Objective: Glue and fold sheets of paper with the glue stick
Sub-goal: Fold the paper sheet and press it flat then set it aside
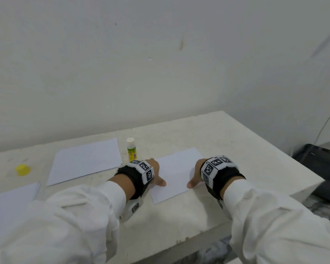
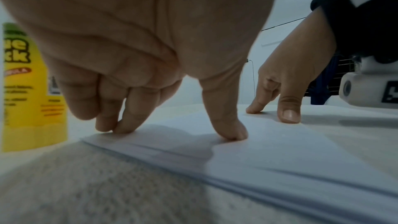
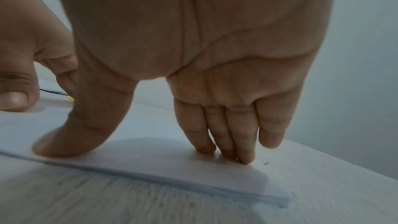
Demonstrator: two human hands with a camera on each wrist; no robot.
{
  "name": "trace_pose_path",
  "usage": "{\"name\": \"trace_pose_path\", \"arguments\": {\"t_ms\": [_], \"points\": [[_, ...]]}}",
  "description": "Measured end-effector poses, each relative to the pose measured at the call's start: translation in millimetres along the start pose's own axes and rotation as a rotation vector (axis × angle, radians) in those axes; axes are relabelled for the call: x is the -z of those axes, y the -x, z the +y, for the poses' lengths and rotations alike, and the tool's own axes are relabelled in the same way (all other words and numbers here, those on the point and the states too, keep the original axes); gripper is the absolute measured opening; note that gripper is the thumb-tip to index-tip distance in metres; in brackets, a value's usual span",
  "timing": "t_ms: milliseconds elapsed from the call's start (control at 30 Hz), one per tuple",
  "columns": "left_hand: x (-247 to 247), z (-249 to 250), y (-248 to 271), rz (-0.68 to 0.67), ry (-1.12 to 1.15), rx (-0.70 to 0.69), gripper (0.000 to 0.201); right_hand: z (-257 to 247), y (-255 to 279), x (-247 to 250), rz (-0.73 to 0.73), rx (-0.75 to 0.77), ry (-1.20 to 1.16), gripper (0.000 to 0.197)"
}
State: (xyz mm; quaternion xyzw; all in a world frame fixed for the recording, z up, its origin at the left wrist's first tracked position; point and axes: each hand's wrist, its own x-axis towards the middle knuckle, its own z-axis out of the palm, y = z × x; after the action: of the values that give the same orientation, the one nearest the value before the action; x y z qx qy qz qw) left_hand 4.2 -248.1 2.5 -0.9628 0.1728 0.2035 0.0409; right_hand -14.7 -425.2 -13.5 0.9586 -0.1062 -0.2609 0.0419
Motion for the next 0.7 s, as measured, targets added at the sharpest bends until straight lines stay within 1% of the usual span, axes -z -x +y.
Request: {"name": "trace_pose_path", "arguments": {"t_ms": [33,67,167,300,367,433,533,633,700], "points": [[-0.3,0.3,-1.2,-0.004,-0.002,0.008,0.058,-0.1,-2.9,-1.8,0.002,0.006,0.011,0.08],[-0.3,0.9,-1.9,-0.004,-0.007,0.022,0.057,0.0,-4.6,-3.4,0.012,0.011,0.017,0.081],[2.0,4.1,0.6,-0.015,-0.025,0.033,0.062,0.1,-0.9,-3.6,0.026,-0.006,-0.003,0.079],[3.9,5.6,4.3,-0.032,-0.004,0.037,0.052,1.3,-0.5,-4.1,0.025,-0.017,-0.035,0.082],[5.0,7.4,5.8,-0.039,0.011,0.038,0.052,0.8,-3.3,-5.4,0.027,-0.002,-0.027,0.081],[6.4,10.5,8.7,-0.028,0.01,0.051,0.048,0.3,-6.9,-6.2,0.019,0.016,0.003,0.076],[8.4,13.7,13.3,-0.03,0.034,0.06,0.046,1.6,-5.3,-6.6,0.023,0.021,0.048,0.062],[7.8,9.2,14.2,-0.015,0.168,0.046,0.068,1.7,0.8,-3.8,0.025,0.026,0.076,0.051],[8.0,4.8,17.0,0.037,0.353,0.017,0.076,1.7,1.8,-3.1,0.013,0.03,0.101,0.048]]}}
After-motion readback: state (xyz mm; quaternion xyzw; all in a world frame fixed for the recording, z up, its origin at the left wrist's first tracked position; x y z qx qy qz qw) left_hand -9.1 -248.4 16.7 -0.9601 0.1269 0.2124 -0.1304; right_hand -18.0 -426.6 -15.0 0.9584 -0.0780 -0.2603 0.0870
